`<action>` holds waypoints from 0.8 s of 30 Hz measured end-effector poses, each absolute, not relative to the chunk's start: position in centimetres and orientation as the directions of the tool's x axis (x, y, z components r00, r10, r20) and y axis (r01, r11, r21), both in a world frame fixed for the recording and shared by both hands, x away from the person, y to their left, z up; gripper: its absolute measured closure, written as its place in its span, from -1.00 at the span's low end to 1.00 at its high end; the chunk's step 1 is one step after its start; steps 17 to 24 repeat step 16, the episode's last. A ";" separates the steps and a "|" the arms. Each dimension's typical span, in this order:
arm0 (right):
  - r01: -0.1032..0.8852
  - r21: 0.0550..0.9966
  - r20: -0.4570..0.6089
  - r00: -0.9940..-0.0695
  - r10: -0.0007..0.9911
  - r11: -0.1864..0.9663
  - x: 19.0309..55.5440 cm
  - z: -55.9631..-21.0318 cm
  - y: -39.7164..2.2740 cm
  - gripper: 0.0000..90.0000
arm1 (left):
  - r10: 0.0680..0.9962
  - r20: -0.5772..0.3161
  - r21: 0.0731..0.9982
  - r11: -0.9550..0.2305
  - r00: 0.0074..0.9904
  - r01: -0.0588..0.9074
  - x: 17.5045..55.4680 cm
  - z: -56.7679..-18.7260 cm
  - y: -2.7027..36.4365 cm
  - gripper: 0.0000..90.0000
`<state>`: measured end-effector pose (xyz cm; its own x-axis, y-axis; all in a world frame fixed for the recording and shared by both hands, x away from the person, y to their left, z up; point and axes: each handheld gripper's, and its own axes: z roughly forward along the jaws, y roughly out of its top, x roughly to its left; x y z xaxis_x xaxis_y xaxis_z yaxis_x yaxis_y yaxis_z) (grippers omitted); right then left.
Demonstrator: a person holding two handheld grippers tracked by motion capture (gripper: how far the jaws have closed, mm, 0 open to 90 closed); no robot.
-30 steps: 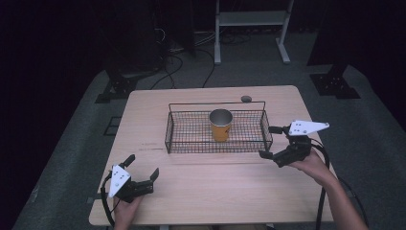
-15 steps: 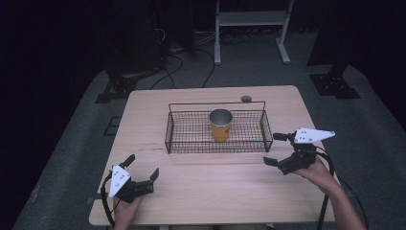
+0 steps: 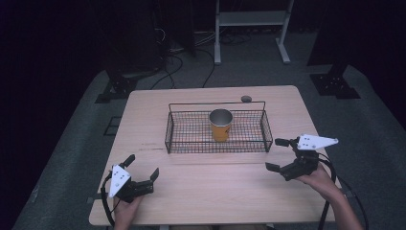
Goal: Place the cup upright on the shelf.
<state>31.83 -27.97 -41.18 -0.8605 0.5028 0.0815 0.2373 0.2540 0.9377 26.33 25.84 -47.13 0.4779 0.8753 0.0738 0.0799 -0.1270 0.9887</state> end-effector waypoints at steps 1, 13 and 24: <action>0.236 0.939 0.082 -0.860 0.503 0.250 31.7 -41.3 -28.0 -1.00 | 0.875 0.074 0.989 -0.127 0.478 0.081 26.3 -47.1 25.8 -1.00; 0.256 0.945 0.120 -0.852 0.510 0.205 30.1 -43.0 -28.8 -1.00 | 0.876 0.075 0.988 -0.130 0.476 0.084 26.4 -47.1 25.8 -1.00; 0.251 0.952 0.126 -0.844 0.521 0.176 29.3 -43.6 -29.1 -1.00 | 0.877 0.076 0.988 -0.131 0.475 0.084 26.4 -47.1 25.8 -1.00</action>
